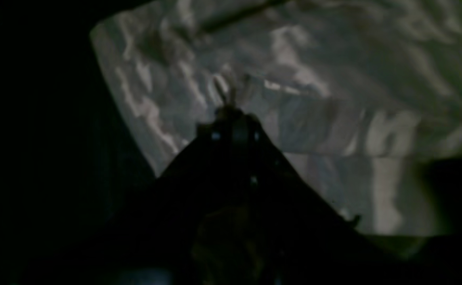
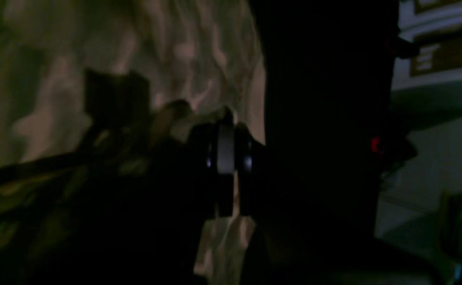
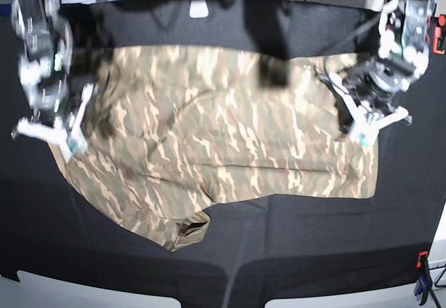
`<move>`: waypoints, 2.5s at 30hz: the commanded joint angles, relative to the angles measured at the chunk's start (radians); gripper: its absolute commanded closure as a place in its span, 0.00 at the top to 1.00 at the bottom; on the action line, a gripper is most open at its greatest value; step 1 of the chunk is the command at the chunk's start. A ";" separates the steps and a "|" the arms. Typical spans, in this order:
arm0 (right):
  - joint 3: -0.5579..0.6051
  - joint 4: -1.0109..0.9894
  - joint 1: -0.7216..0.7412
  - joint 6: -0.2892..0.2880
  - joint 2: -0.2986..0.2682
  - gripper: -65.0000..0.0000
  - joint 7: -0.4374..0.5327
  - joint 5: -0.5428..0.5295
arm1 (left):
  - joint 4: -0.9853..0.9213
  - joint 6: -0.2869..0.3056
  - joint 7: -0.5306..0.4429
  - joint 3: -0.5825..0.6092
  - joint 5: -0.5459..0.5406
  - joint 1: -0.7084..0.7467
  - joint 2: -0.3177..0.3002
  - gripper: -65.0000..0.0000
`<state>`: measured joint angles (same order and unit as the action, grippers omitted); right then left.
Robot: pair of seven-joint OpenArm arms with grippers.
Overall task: Layout the t-shirt on the table in an organized manner, then fold the t-shirt properly
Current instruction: 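Lower the shirt flat and open both grippers at its edge, then grasp the shirt's edge corners with both grippers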
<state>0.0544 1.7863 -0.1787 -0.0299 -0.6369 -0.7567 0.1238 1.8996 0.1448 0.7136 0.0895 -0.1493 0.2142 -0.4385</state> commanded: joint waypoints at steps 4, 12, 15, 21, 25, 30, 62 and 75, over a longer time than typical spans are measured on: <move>-0.011 -0.086 0.125 -0.014 -0.008 0.00 0.016 -0.063 | -0.009 -0.004 -0.011 -0.005 0.057 -0.018 -0.008 0.00; -0.011 -0.126 0.269 -0.120 -0.008 0.00 0.016 -0.179 | -0.009 -0.093 -0.035 -0.005 0.133 -0.018 -0.008 0.00; -0.011 -0.126 0.285 -0.134 -0.008 0.00 0.019 -0.200 | -0.017 -0.093 -0.050 -0.005 0.131 -0.018 -0.008 0.00; -0.009 -0.126 0.281 -0.166 -0.008 0.00 0.018 -0.213 | -0.065 -0.093 -0.024 -0.005 0.114 -0.018 -0.008 0.00; -0.009 -0.126 0.281 -0.166 -0.008 0.00 0.014 -0.212 | -0.064 -0.093 -0.027 -0.005 0.115 -0.018 -0.008 0.00; -0.009 -0.126 0.281 -0.166 -0.009 0.09 -0.063 -0.203 | -0.064 -0.093 0.001 -0.005 0.116 -0.018 -0.008 0.00; -0.009 0.154 0.114 -0.216 -0.009 0.51 -0.130 0.003 | 0.299 0.075 0.041 -0.003 0.262 0.395 -0.010 0.47; -0.009 0.319 -0.114 -0.252 -0.009 0.51 -0.118 0.003 | 0.086 0.083 -0.011 0.082 0.400 0.354 -0.011 0.47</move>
<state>0.0551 2.0888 -0.3008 -0.2905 -0.6315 -0.8841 0.1154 1.9701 0.2325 0.7242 0.1734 0.2508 0.5735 -0.4454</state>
